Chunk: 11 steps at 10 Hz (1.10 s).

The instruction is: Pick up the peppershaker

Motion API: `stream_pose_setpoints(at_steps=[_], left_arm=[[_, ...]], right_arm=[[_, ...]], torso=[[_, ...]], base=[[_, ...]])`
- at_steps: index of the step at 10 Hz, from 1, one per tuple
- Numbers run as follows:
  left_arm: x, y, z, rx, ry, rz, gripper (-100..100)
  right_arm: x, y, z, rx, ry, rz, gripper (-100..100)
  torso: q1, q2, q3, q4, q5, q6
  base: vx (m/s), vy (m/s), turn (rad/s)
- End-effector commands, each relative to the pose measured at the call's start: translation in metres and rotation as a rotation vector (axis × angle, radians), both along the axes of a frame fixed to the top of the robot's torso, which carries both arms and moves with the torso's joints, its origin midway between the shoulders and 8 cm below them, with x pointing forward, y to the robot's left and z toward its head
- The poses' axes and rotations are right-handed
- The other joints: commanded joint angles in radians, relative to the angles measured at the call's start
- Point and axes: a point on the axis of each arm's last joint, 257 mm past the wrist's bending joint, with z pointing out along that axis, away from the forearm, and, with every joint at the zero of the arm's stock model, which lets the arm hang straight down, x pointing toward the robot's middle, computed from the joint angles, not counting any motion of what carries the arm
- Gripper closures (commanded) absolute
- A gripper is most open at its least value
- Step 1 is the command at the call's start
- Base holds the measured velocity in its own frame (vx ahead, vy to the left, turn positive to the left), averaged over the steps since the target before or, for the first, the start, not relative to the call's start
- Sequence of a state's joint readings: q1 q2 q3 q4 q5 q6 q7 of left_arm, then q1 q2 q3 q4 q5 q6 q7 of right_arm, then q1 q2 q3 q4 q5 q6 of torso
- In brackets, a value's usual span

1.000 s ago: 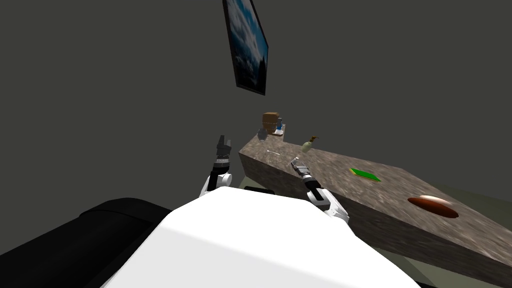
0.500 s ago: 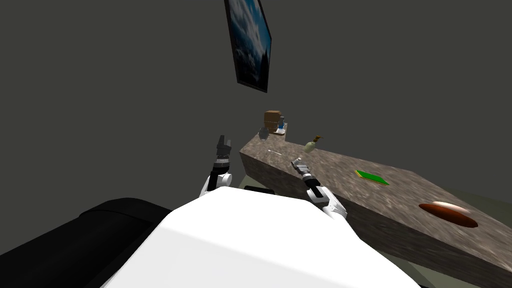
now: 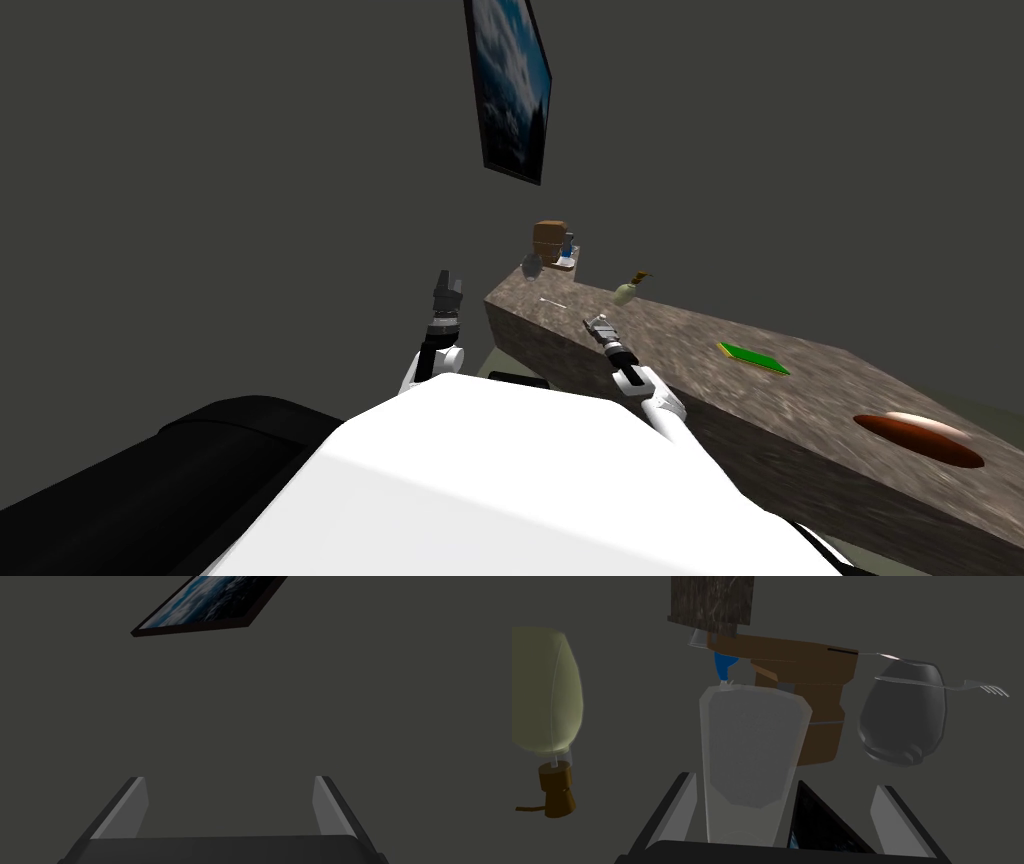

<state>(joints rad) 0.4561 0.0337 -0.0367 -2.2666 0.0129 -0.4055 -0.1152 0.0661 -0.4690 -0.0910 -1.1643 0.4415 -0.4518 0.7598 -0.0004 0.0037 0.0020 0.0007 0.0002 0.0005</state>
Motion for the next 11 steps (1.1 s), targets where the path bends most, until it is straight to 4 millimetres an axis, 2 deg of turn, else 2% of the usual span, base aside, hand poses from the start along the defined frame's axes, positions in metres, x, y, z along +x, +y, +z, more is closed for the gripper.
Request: stream_pose_setpoints(at_steps=[1, 2, 4, 5, 6, 7, 8, 10, 11], left_arm=[[0.000, 0.000, 0.000, 0.000, 0.000, 0.000, 0], [0.000, 0.000, 0.000, 0.000, 0.000, 0.000, 0], [0.000, 0.000, 0.000, 0.000, 0.000, 0.000, 0], [0.000, 0.000, 0.000, 0.000, 0.000, 0.000, 0], [0.000, 0.000, 0.000, 0.000, 0.000, 0.000, 0], [0.000, 0.000, 0.000, 0.000, 0.000, 0.000, 0], [0.000, 0.000, 0.000, 0.000, 0.000, 0.000, 0], [0.000, 0.000, 0.000, 0.000, 0.000, 0.000, 0], [0.000, 0.000, 0.000, 0.000, 0.000, 0.000, 0]], right_arm=[[-0.002, -0.006, -0.009, 0.002, 0.021, -0.013, -100], [0.014, -0.009, 0.005, -0.001, -0.012, -0.007, -100], [0.009, -0.017, -0.011, 0.003, 0.023, -0.027, -100], [0.025, -0.020, 0.006, -0.001, -0.015, -0.021, -100], [0.027, -0.022, 0.004, 0.001, -0.009, -0.026, -100], [0.020, -0.029, -0.011, 0.003, 0.022, -0.043, -100], [0.037, -0.033, 0.007, -0.001, -0.014, -0.042, -100], [0.030, -0.042, -0.010, 0.002, 0.022, -0.064, -100], [0.046, -0.048, 0.007, -0.003, -0.013, -0.067, -100]], torso=[[0.000, 0.000, 0.000, 0.000, 0.000, 0.000], [-0.001, -0.001, 0.000, 0.000, 0.000, 0.000], [0.000, 0.001, 0.001, 0.000, 0.000, 0.000], [-0.001, -0.001, 0.000, 0.000, 0.000, 0.000], [0.000, 0.000, 0.000, 0.000, 0.000, 0.000], [0.001, 0.000, 0.000, 0.000, 0.000, 0.000], [0.000, -0.001, -0.001, 0.000, 0.000, 0.000], [0.000, 0.001, 0.000, 0.000, 0.000, 0.000], [-0.001, -0.001, 0.000, 0.000, 0.000, 0.001]], base=[[-0.035, -0.002, 0.001], [-0.069, 0.018, 0.113], [-0.053, 0.004, 0.037], [-0.054, 0.014, 0.103], [-0.059, 0.020, 0.086], [-0.030, 0.007, 0.002], [-0.067, 0.011, 0.119], [-0.048, 0.005, 0.029], [-0.062, 0.025, 0.120]])
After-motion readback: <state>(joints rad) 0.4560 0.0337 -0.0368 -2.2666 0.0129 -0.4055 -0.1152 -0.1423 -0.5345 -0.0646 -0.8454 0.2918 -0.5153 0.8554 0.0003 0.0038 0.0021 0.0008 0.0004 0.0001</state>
